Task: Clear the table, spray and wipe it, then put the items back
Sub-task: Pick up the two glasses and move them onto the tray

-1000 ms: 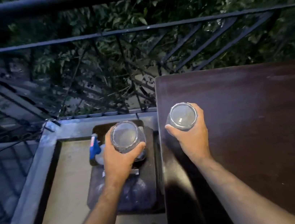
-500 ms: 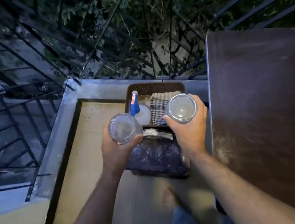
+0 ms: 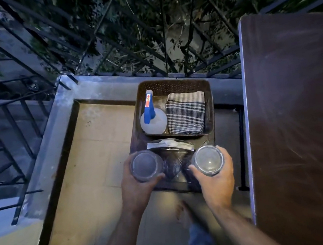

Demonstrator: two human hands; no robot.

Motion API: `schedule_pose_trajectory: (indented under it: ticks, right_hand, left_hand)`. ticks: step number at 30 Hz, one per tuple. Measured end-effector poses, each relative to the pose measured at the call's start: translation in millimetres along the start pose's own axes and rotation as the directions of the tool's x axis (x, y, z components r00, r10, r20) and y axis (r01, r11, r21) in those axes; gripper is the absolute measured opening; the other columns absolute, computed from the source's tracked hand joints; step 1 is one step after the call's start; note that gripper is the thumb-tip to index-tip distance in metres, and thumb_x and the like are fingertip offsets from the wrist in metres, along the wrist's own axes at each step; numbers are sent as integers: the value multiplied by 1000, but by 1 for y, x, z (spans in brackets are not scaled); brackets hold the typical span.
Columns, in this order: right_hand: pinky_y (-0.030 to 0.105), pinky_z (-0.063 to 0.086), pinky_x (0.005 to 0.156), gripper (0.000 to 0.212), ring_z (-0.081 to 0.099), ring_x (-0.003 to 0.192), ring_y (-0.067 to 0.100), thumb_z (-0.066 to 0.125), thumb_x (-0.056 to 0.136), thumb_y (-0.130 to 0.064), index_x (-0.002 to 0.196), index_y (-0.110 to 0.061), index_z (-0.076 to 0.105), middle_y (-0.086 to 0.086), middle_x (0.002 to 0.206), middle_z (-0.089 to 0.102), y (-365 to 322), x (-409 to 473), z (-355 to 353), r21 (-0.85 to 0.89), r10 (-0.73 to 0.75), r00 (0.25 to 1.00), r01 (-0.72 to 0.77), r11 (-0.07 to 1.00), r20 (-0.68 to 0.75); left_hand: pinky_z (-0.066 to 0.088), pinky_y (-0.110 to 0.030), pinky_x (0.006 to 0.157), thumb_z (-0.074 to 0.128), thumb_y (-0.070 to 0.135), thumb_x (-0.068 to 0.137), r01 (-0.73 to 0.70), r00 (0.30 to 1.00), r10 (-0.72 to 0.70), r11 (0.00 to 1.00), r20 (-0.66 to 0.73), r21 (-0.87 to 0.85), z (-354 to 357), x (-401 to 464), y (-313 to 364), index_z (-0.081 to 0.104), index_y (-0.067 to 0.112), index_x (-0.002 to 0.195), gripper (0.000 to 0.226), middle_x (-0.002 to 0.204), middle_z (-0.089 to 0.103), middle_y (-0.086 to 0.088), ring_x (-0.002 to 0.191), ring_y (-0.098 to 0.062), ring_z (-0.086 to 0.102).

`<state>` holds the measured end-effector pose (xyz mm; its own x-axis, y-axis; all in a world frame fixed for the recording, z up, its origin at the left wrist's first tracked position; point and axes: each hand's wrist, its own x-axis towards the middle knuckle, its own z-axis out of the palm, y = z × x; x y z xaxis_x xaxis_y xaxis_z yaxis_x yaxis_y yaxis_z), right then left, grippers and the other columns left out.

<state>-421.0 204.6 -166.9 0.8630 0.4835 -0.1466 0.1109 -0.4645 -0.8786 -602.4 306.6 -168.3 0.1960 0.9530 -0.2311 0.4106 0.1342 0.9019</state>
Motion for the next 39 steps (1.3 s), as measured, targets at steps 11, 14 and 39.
schedule_pose_trajectory:
  ticks: [11,14,39]
  right_hand:
    - [35,45,104,91,57,120,13,98,52,-27,129,-34,50,-12,127,60,33,-8,27,-84,52,988,-40,996,146]
    - [39,47,104,89,57,118,13,97,53,-28,129,-35,50,-11,125,61,35,-6,31,-96,64,984,-48,994,164]
    - [34,40,107,77,48,125,19,59,81,-68,136,-15,44,0,131,45,-12,3,25,-39,-193,980,195,980,45]
  left_hand:
    - [54,-34,98,102,15,54,67,995,-72,996,72,65,8,14,-22,54,27,133,93,124,60,23,113,10,57]
    - [55,-32,97,102,16,53,82,992,-87,995,86,61,9,18,-28,54,29,132,93,121,62,23,112,5,60]
    - [48,-19,105,84,59,61,-29,994,32,999,105,-26,-7,20,-17,28,46,148,104,147,43,34,135,7,48]
